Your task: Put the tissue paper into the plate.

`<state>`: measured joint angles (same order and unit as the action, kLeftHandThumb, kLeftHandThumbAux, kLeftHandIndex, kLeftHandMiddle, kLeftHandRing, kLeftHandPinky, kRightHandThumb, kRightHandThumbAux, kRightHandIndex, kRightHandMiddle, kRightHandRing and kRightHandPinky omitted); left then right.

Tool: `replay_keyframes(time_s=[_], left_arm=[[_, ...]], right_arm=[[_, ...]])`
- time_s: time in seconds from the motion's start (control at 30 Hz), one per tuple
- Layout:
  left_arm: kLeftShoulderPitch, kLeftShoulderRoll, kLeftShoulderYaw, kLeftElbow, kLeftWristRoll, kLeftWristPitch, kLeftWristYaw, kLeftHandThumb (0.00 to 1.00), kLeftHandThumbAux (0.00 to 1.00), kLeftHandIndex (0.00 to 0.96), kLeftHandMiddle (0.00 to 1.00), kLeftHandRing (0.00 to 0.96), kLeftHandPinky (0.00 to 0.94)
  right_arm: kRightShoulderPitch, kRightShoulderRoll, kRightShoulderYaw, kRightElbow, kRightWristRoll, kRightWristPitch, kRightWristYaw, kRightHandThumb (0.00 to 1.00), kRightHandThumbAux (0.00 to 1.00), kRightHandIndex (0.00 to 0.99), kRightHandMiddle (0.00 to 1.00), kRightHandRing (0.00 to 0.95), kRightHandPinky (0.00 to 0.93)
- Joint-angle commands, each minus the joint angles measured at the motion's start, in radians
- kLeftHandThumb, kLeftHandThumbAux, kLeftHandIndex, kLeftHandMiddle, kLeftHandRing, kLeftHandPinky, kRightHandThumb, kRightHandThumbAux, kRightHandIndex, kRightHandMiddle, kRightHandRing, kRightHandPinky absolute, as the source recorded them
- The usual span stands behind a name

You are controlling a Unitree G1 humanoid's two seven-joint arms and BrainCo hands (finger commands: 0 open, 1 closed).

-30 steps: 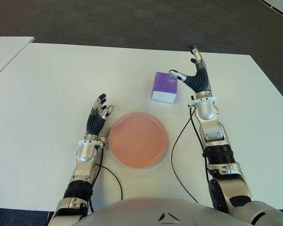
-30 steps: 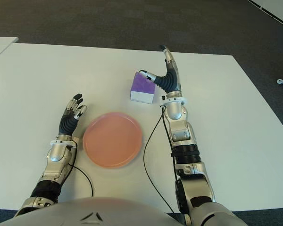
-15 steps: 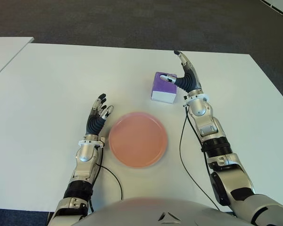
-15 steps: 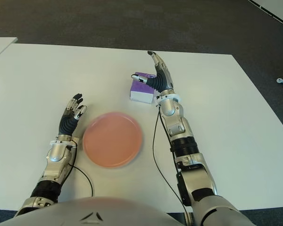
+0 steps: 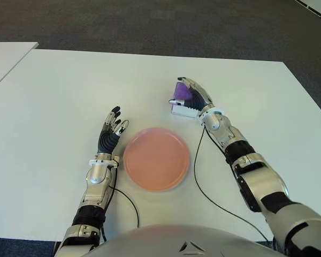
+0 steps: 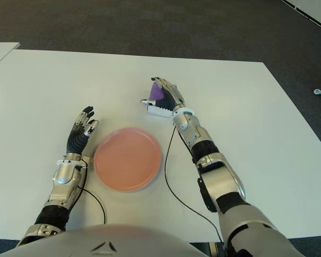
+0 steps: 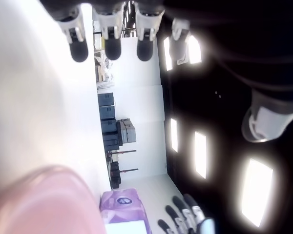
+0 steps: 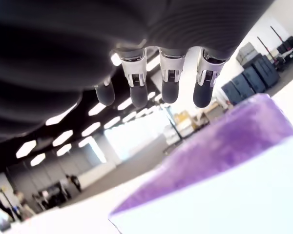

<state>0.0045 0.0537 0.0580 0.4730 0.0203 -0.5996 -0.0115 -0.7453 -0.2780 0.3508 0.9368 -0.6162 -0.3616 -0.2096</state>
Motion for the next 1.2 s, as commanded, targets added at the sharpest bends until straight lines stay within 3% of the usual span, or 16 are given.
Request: replay_keyframes(time_s=[0.03, 0.47, 0.87, 1.2], left_arm=[[0.031, -0.011, -0.006, 0.052, 0.011, -0.004, 0.01, 0.0, 0.457, 0.0, 0.0, 0.0, 0.0], [0.032, -0.017, -0.005, 0.05, 0.015, -0.003, 0.018, 0.0, 0.466, 0.0, 0.0, 0.0, 0.0], [0.043, -0.009, -0.004, 0.054, 0.025, -0.002, 0.035, 0.0, 0.458, 0.0, 0.0, 0.0, 0.0], [0.058, -0.006, 0.001, 0.037, 0.033, -0.001, 0.052, 0.0, 0.453, 0.0, 0.0, 0.0, 0.0]], right_arm=[[-0.066, -0.007, 0.071, 0.149, -0.067, -0.021, -0.035, 0.249, 0.384, 0.0, 0.0, 0.0, 0.0], [-0.153, -0.021, 0.141, 0.339, -0.105, -0.003, -0.079, 0.25, 0.419, 0.0, 0.0, 0.0, 0.0], [-0.195, -0.035, 0.101, 0.407, -0.063, 0.102, -0.074, 0.21, 0.422, 0.0, 0.0, 0.0, 0.0], [-0.197, -0.045, 0.101, 0.42, -0.074, 0.137, -0.09, 0.199, 0.431, 0.0, 0.0, 0.0, 0.0]])
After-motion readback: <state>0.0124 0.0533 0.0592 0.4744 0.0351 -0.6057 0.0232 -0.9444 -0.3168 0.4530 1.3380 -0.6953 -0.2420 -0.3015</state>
